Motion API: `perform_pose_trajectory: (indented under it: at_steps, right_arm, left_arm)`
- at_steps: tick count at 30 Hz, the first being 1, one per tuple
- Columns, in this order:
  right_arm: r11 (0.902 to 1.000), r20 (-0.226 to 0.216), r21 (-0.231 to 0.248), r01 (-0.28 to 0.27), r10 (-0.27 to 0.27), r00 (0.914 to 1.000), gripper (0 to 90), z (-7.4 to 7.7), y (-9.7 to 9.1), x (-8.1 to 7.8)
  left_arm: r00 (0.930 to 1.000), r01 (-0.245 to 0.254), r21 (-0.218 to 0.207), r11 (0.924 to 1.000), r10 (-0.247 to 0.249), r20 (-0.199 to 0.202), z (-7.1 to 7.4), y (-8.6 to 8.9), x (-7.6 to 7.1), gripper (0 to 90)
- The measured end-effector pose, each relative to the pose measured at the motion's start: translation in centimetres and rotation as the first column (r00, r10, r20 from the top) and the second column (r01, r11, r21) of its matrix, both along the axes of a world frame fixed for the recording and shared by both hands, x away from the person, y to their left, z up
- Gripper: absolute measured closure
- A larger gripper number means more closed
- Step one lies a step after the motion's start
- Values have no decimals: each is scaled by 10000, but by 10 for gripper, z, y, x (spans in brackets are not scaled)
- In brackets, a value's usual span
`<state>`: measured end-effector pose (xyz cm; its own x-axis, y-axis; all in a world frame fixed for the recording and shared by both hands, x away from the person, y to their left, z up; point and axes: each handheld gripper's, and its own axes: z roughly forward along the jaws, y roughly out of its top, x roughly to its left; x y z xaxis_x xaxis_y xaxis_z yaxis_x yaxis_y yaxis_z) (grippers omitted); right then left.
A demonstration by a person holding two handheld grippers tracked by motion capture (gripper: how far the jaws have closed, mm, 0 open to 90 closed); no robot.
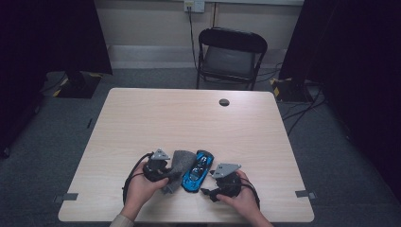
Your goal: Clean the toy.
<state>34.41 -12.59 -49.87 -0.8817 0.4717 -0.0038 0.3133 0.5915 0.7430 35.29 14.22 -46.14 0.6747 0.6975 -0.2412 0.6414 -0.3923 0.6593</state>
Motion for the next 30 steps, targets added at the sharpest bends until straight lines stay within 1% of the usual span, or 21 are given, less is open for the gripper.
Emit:
perform_pose_trajectory:
  at_steps: [2, 4, 6, 11, 14, 16, 20, 22, 25, 28, 30]
  right_arm:
    - [10000, 21, 71, 71, -71, 10000, 245, -1, 3, -1]
    - [9999, 41, 28, 115, -115, 9999, 233, -1, 5, 0]
    - [9999, -15, 82, 99, -99, 10000, 234, -1, 5, 1]
    - [9999, 29, 73, 154, -154, 9999, 233, -1, 7, 0]
    - [9994, 49, 68, 327, -327, 9995, 232, -1, 10, -1]
    - [9993, 104, 50, 380, -380, 9992, 233, -1, 13, -2]
    - [9989, 78, 61, 475, -476, 9988, 233, -1, 16, -2]
    - [9980, 21, 68, 627, -627, 9980, 232, -1, 20, -3]
    - [9975, -11, 69, 703, -703, 9975, 230, -1, 24, -3]
    - [9972, -82, 71, 745, -745, 9972, 227, -1, 25, -2]
    - [9972, -75, 75, 745, -745, 9972, 227, -1, 25, -2]
  left_arm:
    - [10000, 65, 33, 10000, -65, -40, 0, 0, 0, 718]
    - [10000, 49, 5, 10000, -49, -27, 0, 0, 1, 719]
    - [10000, 63, -24, 10000, -63, -55, 0, 0, 1, 719]
    - [10000, 63, -42, 10000, -63, -63, -1, 1, 2, 720]
    - [9999, 98, -51, 9999, -99, -105, -1, 2, 2, 720]
    - [9999, 105, -37, 9999, -105, -91, -1, 3, 2, 721]
    - [9998, 138, -9, 9999, -138, -139, 0, 4, 2, 722]
    - [10000, 64, 26, 10000, -63, -77, 1, 5, 3, 722]
    - [10000, 47, 78, 10000, -46, -64, 1, 8, 2, 722]
    - [10000, -85, 39, 10000, 85, 10, 2, 10, 2, 723]
    - [9997, -197, 6, 9998, 197, 152, 5, 12, 2, 726]
